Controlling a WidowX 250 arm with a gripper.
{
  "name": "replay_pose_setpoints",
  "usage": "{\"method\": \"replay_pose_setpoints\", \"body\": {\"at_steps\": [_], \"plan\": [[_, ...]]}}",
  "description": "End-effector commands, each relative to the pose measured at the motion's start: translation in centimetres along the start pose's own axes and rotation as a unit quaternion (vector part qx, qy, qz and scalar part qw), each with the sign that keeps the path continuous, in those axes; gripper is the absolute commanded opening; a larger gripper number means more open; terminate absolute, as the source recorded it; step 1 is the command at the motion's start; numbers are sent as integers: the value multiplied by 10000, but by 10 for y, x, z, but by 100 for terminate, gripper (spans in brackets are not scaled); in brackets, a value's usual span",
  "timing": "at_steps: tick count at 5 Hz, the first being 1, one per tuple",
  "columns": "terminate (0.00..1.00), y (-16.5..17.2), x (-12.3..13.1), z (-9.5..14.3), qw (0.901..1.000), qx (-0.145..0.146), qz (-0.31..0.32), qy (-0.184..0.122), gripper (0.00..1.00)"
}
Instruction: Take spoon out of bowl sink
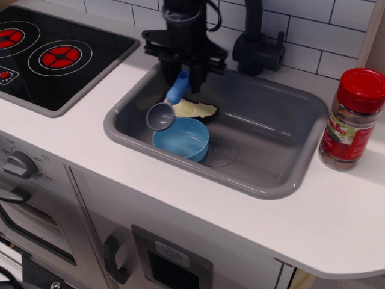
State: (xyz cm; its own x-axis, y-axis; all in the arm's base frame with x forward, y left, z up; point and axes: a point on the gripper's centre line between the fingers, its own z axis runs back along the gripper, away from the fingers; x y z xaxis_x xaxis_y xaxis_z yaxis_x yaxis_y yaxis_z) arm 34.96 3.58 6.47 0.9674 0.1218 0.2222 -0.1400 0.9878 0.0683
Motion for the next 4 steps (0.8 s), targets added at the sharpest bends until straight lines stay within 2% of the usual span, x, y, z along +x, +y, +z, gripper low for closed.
{"method": "replay_pose_setpoints", "body": {"at_steps": [1,2,3,4], "plan": [[0,-40,7,18,9901,201,1387,28,0],[0,-60,-3,7,9840,145,1751,293,0],[0,-72,-14,-12,9839,317,1721,373,0],[0,-77,-20,-28,9791,308,1948,503,0]]}}
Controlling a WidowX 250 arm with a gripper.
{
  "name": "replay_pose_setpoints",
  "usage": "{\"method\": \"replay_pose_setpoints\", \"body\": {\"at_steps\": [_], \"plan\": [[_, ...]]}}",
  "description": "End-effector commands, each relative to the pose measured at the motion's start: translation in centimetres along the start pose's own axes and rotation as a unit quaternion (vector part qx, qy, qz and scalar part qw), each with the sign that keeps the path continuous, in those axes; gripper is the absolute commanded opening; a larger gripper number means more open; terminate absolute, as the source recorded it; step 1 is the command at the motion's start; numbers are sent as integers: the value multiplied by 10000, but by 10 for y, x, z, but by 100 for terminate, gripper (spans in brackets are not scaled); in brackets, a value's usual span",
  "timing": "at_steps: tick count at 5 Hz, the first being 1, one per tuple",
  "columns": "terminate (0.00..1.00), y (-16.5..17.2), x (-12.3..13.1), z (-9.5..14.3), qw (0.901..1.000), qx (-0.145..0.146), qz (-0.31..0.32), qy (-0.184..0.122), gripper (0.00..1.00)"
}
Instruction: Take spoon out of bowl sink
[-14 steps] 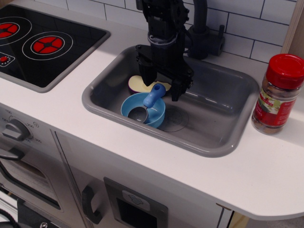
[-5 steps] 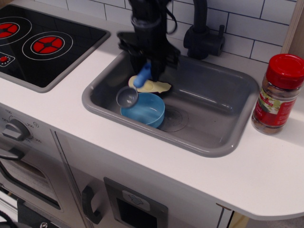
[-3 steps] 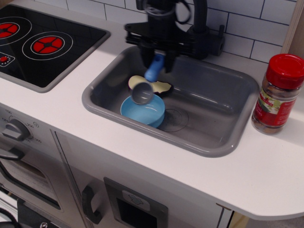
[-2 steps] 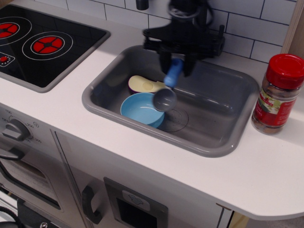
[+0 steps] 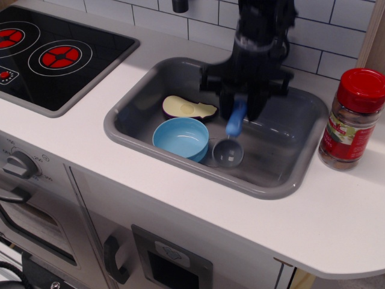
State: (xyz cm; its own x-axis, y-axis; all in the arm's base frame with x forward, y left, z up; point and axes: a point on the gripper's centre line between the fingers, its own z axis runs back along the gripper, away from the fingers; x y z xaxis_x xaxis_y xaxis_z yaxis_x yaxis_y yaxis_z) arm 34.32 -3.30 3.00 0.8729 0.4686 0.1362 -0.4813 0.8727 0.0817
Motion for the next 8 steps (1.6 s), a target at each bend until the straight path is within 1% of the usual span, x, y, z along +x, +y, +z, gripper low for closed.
{"method": "replay_pose_setpoints", "body": {"at_steps": [1,2,3,4,5,6,7,8], "plan": [[0,-15,-5,-19,9998,59,206,19,0],[0,-18,-5,-24,9993,-67,345,106,0],[0,-17,-3,-26,9993,-23,370,65,100],[0,-15,0,-22,9993,-157,316,-78,100],[0,-11,5,-12,9989,-260,396,-69,100],[0,-2,14,8,9978,-440,447,-230,100],[0,12,26,35,9968,-540,347,-469,100],[0,12,26,35,9968,-540,347,-469,100]]}}
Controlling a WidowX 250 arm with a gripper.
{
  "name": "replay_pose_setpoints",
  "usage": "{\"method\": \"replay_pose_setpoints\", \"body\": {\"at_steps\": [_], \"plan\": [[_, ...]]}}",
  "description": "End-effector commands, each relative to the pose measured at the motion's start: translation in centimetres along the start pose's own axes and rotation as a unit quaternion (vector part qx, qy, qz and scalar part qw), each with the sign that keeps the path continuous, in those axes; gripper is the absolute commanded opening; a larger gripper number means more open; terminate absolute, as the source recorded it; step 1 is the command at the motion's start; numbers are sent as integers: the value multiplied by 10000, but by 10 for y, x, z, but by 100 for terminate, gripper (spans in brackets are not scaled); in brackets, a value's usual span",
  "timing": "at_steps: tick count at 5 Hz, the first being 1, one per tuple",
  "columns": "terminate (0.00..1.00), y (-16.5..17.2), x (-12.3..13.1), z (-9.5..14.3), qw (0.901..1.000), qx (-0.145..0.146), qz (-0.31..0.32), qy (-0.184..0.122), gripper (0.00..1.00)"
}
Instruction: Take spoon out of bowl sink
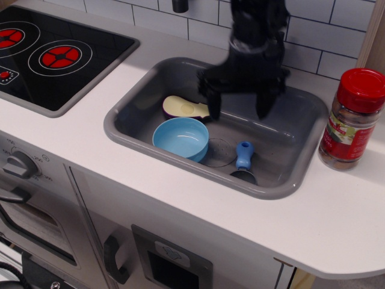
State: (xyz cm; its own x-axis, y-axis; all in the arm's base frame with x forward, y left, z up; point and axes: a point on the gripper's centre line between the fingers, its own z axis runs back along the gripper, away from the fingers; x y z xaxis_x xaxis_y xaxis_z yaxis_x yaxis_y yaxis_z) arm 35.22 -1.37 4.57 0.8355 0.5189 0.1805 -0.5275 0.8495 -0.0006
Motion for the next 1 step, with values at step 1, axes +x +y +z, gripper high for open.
{"method": "replay_pose_setpoints", "body": {"at_steps": [1], "plan": [[100,-4,8,22,9995,-182,21,-253,100]]}}
